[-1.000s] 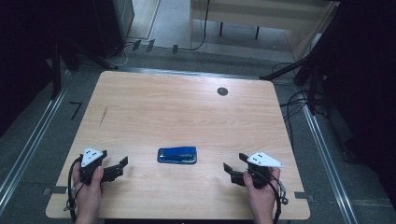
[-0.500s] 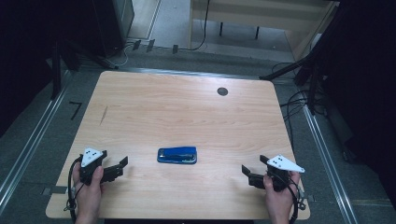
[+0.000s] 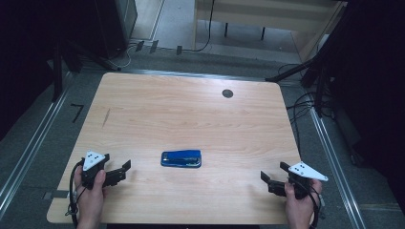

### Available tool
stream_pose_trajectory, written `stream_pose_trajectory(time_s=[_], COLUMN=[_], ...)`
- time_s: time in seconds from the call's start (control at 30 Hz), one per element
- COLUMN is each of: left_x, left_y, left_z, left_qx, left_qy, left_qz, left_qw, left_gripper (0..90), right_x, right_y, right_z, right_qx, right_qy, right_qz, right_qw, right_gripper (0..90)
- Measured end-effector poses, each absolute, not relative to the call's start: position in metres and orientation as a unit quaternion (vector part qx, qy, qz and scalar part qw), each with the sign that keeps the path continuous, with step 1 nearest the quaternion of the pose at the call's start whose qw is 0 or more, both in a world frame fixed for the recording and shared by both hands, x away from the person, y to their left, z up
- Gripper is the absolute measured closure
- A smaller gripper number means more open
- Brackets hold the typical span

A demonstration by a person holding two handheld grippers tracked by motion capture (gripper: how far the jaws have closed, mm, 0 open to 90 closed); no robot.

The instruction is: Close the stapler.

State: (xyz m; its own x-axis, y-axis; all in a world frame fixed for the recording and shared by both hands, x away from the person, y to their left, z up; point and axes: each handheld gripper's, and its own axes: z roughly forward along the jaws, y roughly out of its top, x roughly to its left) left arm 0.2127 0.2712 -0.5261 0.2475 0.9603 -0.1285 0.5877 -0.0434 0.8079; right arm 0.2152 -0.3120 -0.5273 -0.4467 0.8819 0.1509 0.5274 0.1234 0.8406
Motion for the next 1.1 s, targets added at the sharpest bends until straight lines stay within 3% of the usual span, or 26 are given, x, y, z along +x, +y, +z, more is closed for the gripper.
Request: stream_pose_trajectory(time_s=[0.67, 1.1], left_x=[0.212, 0.213], left_y=[0.271, 0.272], left_z=[-0.526, -0.526], left_qx=[0.682, 0.685], left_qy=[0.566, 0.565], left_qz=[0.235, 0.233], left_qw=[0.399, 0.396], left_gripper=[13.6, 13.6], right_x=[0.202, 0.203], right_y=[-0.369, -0.378], right_z=[-0.540, -0.548], right_qx=[0.507, 0.518], right_qy=[0.704, 0.694], right_qz=[0.456, 0.460], right_qw=[0.199, 0.197], right_gripper=[6.1, 0.0])
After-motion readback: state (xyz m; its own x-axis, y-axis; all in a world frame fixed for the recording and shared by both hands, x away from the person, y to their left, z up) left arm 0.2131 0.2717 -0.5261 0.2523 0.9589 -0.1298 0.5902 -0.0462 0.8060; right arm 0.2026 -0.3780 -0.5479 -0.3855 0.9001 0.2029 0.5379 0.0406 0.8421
